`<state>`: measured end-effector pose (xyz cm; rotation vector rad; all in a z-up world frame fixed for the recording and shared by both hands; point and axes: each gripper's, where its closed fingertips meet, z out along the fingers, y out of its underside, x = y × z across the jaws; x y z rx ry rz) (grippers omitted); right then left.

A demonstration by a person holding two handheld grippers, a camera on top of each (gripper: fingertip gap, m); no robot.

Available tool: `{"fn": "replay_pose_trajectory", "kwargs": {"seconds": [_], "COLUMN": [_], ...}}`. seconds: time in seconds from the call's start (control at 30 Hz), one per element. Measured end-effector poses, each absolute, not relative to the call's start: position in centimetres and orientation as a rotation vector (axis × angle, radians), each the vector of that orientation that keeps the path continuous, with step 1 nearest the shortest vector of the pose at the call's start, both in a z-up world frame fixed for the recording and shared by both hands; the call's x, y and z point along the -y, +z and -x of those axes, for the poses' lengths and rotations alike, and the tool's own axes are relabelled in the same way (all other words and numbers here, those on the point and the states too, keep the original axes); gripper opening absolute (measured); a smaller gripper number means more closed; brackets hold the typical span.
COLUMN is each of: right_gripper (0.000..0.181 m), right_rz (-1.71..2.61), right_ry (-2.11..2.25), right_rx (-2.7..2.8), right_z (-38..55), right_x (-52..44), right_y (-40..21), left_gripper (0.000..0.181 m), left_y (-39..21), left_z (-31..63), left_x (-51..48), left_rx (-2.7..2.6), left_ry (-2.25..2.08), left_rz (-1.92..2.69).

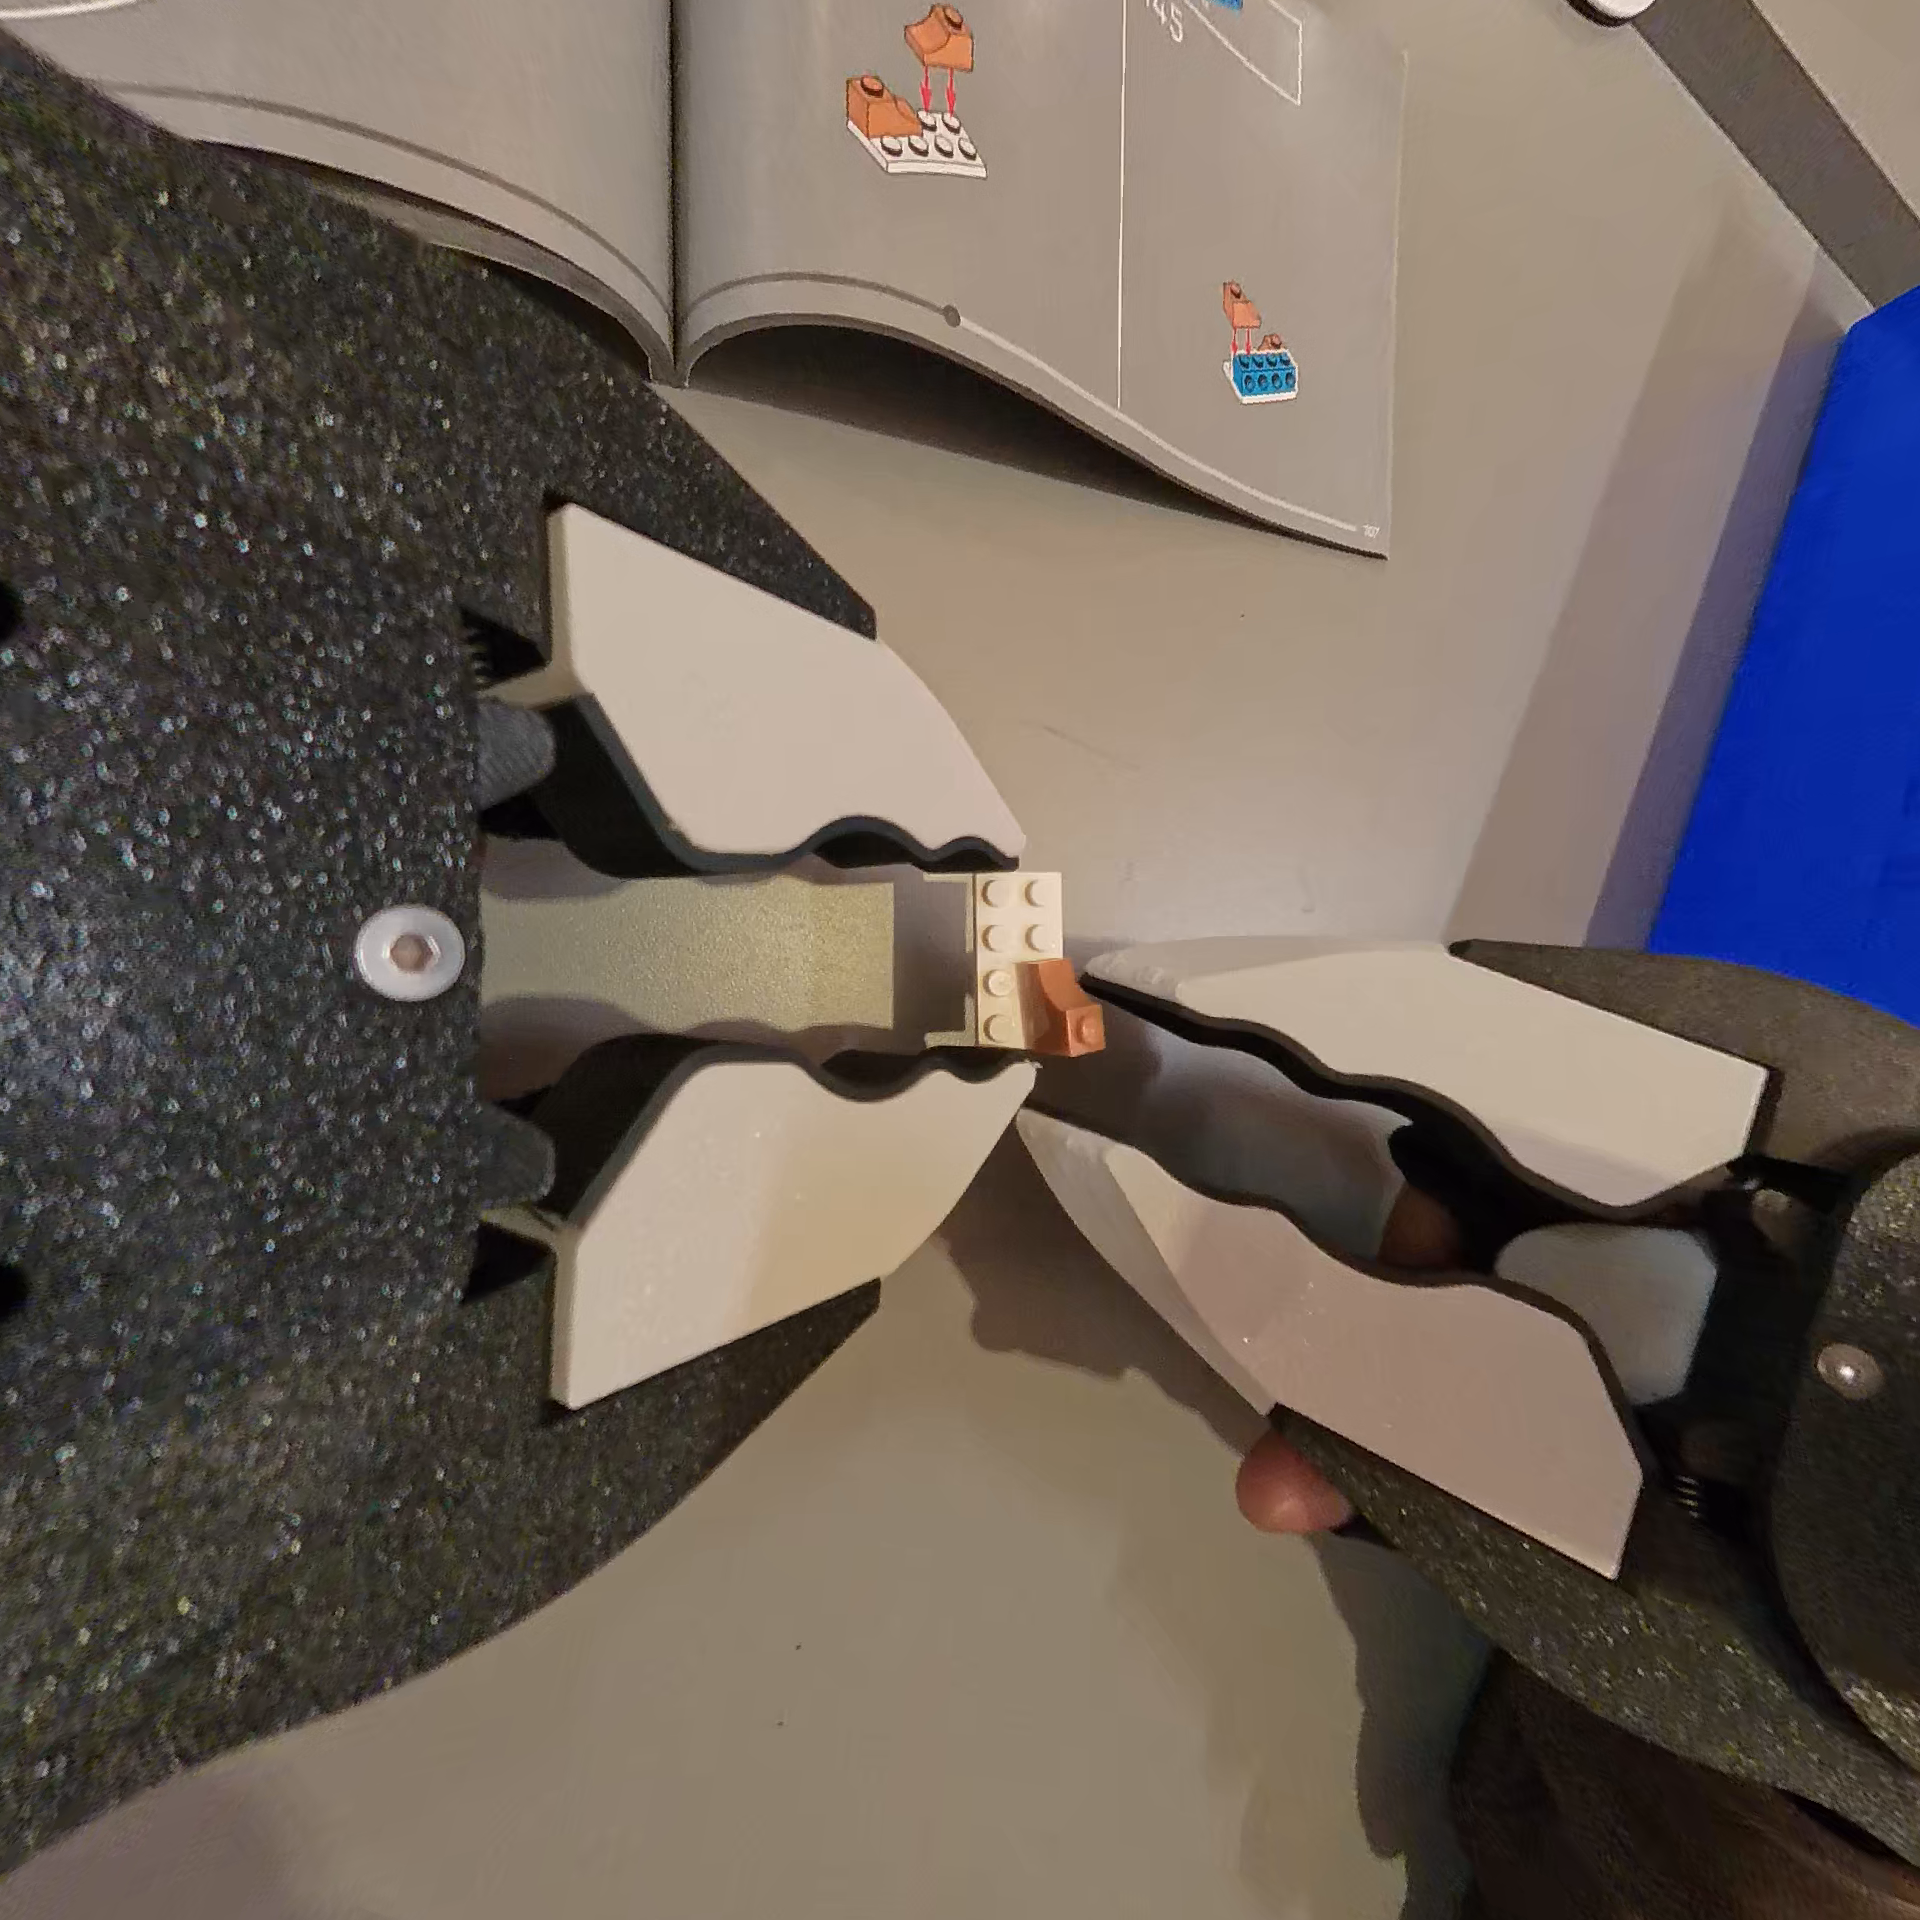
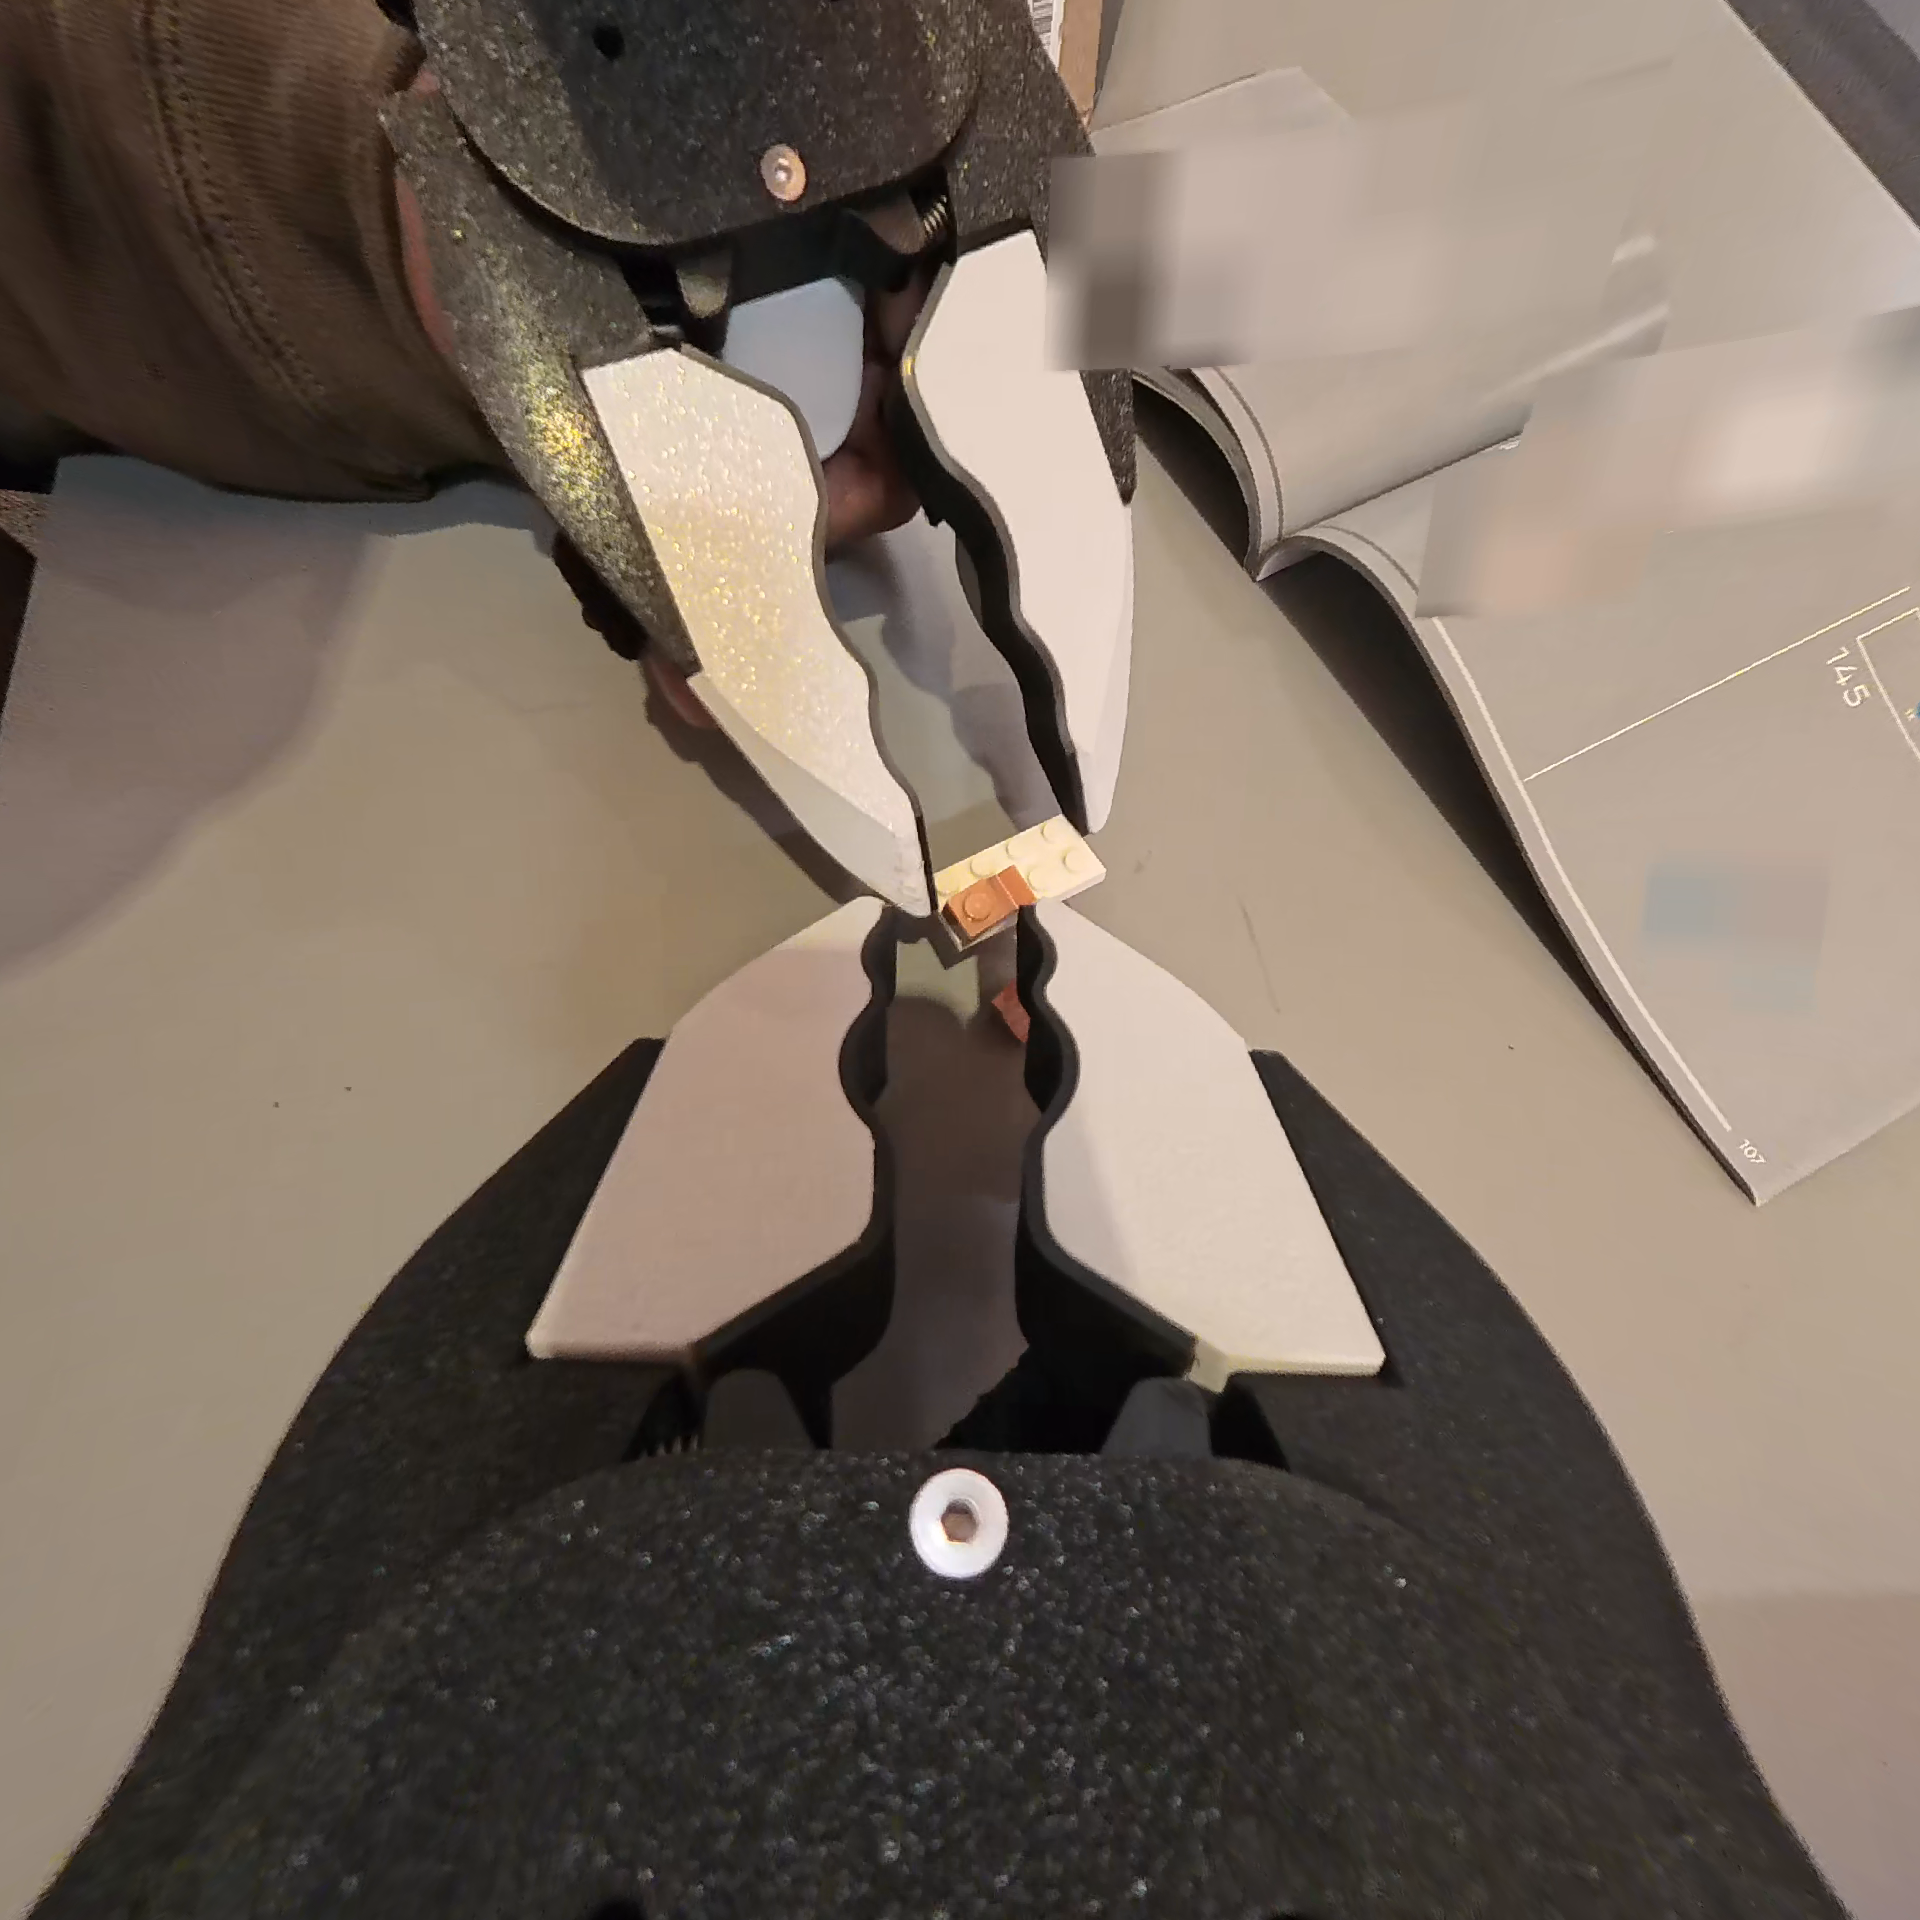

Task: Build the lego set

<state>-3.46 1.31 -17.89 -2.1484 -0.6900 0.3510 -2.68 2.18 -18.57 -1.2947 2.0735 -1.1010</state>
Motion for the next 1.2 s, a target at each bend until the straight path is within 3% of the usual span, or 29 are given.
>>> {"fn": "replay_pose_trajectory", "kwargs": {"seconds": [0.5,0.83,1.2], "right_gripper": [0.025,0.036,0.037], "right_rz": [2.09,1.811,1.605], "right_ry": [0.307,-0.093,-0.407], "right_rx": [0.736,1.019,1.187], "right_z": [3.5,2.9,3.7], "right_x": [-1.3,-1.3,-2.1], "right_y": [-17.2,-16.3,-16.3], "left_gripper": [0.032,0.032,0.032], "left_y": [-18.2,-17.4,-17.3], "left_z": [2.9,3.4,3.5], "left_x": [-2.4,-2.6,-2.5], "left_rx": [-2.075,-2.077,-2.08], "left_ry": [-1.111,-1.167,-1.159], "left_rz": [1.286,1.32,1.343]}}
